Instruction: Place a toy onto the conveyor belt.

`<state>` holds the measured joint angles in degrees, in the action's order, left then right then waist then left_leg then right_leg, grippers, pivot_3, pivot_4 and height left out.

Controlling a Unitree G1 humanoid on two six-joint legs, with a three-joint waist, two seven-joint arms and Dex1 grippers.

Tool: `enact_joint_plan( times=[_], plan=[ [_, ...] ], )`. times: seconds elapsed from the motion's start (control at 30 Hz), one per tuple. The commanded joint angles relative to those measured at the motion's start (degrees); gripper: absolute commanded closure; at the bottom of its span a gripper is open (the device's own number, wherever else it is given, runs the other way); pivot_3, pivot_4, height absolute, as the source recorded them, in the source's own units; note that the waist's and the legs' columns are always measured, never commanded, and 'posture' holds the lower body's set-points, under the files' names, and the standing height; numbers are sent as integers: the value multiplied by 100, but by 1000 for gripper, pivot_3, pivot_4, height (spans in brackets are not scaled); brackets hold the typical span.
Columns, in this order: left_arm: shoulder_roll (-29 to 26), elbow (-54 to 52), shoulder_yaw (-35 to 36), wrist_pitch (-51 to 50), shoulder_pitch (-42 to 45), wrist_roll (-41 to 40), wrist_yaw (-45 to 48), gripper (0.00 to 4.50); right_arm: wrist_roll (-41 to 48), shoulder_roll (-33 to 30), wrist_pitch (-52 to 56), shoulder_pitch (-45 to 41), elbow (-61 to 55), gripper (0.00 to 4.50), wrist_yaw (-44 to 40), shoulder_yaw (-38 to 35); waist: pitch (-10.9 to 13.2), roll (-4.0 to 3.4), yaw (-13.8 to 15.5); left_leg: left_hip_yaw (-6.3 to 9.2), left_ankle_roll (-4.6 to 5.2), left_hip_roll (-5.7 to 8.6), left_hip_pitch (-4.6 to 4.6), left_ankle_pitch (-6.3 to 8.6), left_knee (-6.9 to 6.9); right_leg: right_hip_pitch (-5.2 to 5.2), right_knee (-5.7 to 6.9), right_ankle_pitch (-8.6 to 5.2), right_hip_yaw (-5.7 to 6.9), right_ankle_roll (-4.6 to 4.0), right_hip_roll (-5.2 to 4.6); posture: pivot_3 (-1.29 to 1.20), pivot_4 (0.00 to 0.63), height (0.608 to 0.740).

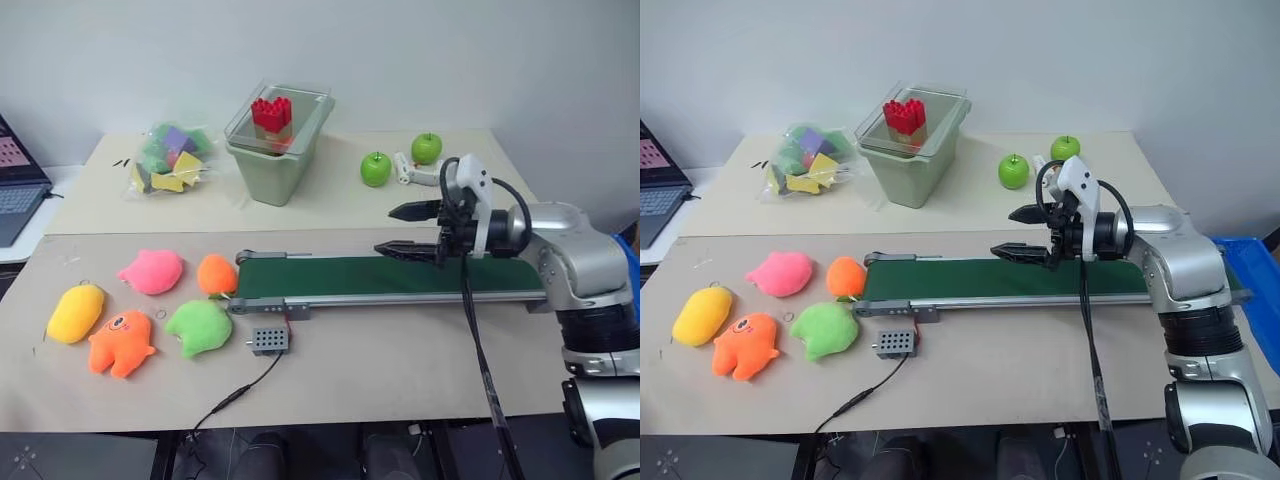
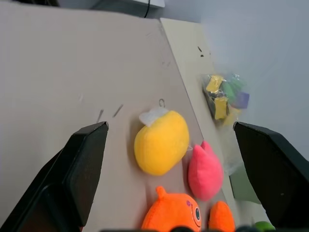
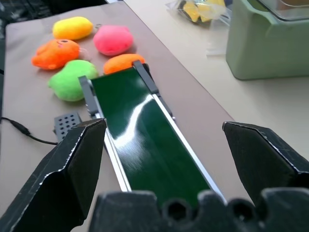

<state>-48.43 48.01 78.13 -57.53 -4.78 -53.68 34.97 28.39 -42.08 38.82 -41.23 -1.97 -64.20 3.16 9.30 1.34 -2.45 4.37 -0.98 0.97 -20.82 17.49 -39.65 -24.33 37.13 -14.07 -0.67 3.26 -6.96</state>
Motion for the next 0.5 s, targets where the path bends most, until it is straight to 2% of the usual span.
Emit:
enact_joint_plan(
  times=[0.03, 0.2, 0.5],
  plan=[
    [-326, 610, -265, 326, 185, 49, 282, 59, 468, -118, 305, -70, -518, 0, -79, -395, 0, 0, 4, 1, 0, 0, 0, 0, 0, -1, 1, 0, 0, 0, 0, 0, 150, 740],
    [-501, 1292, -730, 686, 755, 155, 485, 59, 1104, -140, 733, -183, -993, 0, -75, -708, -1, 1, 42, 10, -1, 0, 0, 0, 1, 1, 0, 0, 1, 0, -3, 0, 150, 740],
    [-490, 1895, -1369, 1133, 1677, 313, 549, 59, 808, -371, 295, -139, -1368, 0, -277, -444, -2, 5, -8, 7, -1, 1, -2, 0, 4, -8, 3, 0, -3, 0, -4, 0, 150, 740]
  ],
)
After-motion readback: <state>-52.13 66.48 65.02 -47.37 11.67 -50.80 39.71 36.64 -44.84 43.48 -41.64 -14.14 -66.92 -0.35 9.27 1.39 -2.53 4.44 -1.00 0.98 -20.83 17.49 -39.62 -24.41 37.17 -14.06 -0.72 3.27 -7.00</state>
